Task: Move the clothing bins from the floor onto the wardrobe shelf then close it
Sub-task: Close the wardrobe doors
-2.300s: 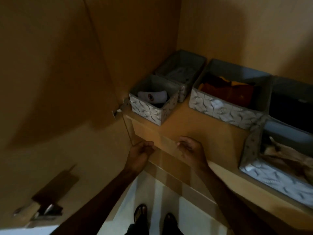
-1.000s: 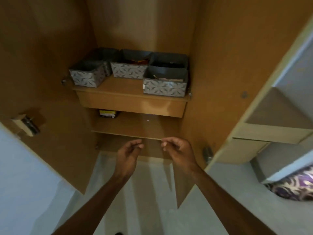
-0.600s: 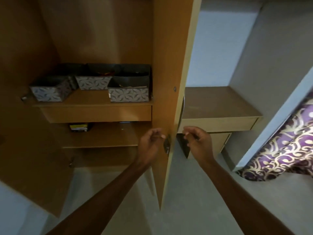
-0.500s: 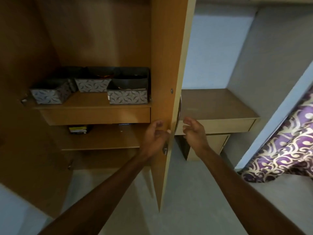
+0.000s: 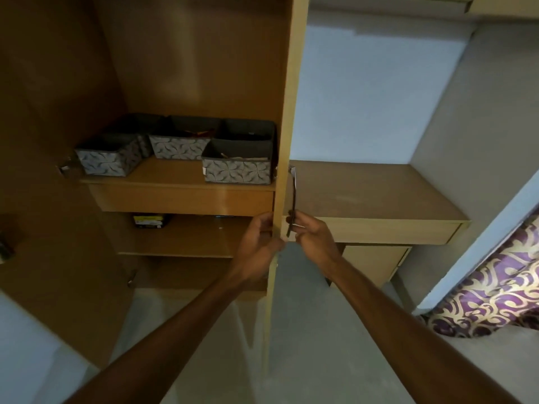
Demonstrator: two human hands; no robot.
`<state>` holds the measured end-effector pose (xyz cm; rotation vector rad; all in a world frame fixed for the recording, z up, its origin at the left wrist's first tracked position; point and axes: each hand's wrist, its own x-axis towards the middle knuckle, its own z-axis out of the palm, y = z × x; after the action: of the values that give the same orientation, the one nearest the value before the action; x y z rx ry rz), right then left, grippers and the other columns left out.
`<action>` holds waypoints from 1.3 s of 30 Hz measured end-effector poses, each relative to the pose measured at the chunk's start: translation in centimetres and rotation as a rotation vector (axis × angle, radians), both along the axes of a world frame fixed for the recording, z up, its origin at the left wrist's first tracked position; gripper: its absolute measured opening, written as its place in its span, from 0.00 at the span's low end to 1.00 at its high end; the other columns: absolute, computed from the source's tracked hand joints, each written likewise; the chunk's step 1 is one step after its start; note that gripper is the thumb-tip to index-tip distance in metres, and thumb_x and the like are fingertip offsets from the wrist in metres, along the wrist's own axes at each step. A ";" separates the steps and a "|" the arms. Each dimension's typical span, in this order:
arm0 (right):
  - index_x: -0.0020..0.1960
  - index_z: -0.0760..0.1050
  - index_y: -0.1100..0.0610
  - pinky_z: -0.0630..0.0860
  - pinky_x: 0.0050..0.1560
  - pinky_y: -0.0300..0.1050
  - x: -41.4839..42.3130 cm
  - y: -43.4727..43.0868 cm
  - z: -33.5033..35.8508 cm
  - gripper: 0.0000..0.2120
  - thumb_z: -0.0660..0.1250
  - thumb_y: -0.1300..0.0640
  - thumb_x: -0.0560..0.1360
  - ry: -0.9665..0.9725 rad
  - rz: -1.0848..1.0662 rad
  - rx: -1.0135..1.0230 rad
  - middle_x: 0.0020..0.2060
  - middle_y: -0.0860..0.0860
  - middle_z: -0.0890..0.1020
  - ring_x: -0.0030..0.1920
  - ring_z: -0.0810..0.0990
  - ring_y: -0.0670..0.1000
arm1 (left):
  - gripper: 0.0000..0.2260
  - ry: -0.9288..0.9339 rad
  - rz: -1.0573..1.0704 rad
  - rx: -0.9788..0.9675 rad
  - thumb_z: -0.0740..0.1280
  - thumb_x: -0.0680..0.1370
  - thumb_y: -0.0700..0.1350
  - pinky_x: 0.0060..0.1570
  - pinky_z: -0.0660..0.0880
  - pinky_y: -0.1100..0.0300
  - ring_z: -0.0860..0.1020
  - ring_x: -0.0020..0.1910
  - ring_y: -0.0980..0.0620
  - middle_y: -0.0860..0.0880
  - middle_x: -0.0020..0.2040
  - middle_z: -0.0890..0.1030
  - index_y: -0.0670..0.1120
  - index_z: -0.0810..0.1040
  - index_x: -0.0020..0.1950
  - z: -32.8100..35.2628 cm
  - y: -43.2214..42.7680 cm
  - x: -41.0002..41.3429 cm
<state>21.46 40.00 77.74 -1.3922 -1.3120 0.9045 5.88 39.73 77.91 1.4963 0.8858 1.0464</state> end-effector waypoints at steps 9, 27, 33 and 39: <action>0.71 0.69 0.56 0.72 0.57 0.34 -10.1 7.3 -0.5 0.32 0.56 0.78 0.71 0.028 0.292 -0.014 0.62 0.47 0.78 0.62 0.77 0.44 | 0.14 -0.013 0.240 -0.020 0.60 0.81 0.42 0.58 0.75 0.56 0.78 0.59 0.58 0.54 0.60 0.80 0.51 0.74 0.65 0.0 6.2 -11.4; 0.66 0.76 0.54 0.73 0.44 0.32 -23.9 27.8 -0.4 0.25 0.57 0.72 0.74 0.079 0.312 -0.039 0.52 0.48 0.83 0.48 0.80 0.41 | 0.13 -0.006 0.304 -0.019 0.54 0.83 0.53 0.47 0.71 0.69 0.77 0.50 0.72 0.60 0.56 0.80 0.57 0.75 0.62 0.6 27.3 -22.6; 0.64 0.77 0.48 0.78 0.56 0.48 -25.1 33.7 -0.7 0.24 0.60 0.68 0.74 0.023 0.294 -0.026 0.54 0.45 0.83 0.55 0.81 0.47 | 0.17 0.003 0.310 -0.077 0.53 0.82 0.58 0.58 0.71 0.60 0.76 0.58 0.66 0.59 0.59 0.79 0.56 0.76 0.63 0.3 33.5 -23.1; 0.66 0.74 0.48 0.77 0.61 0.54 -25.4 38.6 -0.2 0.26 0.63 0.68 0.72 -0.053 0.300 0.005 0.58 0.47 0.82 0.59 0.80 0.49 | 0.16 -0.025 0.324 -0.081 0.51 0.83 0.54 0.55 0.73 0.59 0.76 0.52 0.69 0.61 0.54 0.79 0.53 0.76 0.62 1.1 39.2 -22.4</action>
<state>-3.90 78.56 77.51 -1.2421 -1.5906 1.0665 -16.53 78.95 78.97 1.2954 1.1649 1.2436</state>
